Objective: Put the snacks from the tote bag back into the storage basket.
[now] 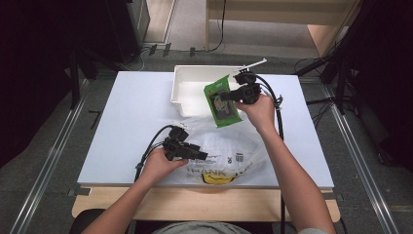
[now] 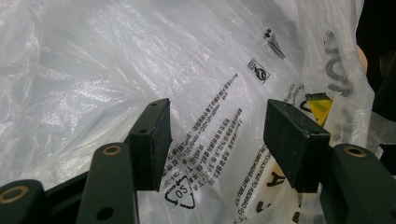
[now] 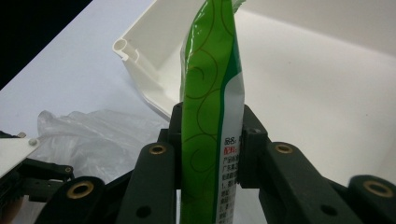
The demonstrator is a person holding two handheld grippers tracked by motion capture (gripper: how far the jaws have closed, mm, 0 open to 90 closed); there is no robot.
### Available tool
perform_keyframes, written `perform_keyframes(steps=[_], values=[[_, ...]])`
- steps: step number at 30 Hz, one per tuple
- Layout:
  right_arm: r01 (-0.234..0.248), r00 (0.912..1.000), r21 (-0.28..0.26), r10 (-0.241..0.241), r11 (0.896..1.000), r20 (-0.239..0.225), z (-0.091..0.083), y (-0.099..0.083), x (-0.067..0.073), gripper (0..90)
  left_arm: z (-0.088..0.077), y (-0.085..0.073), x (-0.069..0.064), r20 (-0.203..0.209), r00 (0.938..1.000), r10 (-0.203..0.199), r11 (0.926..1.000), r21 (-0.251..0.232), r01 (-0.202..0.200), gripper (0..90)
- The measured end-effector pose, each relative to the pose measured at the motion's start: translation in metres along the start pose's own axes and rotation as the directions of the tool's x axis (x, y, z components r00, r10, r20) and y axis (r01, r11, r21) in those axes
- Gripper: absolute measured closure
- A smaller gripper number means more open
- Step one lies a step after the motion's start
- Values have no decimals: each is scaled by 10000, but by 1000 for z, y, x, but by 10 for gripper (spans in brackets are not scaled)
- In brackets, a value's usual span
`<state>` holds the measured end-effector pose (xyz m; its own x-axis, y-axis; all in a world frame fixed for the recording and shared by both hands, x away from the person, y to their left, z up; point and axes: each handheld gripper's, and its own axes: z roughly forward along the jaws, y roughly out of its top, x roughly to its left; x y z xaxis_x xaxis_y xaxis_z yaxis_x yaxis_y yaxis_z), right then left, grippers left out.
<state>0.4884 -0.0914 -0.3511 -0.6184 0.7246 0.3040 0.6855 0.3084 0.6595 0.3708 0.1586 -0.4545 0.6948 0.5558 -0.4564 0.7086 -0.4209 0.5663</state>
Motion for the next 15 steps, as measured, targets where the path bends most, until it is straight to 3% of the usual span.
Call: perform_keyframes(steps=[15], values=[[-202, 9992, -74, 205, 9998, 335, 7, 21, -11, 742, -1, 0, 1, -19, 10000, -26, 10000, 9, 26, 423]])
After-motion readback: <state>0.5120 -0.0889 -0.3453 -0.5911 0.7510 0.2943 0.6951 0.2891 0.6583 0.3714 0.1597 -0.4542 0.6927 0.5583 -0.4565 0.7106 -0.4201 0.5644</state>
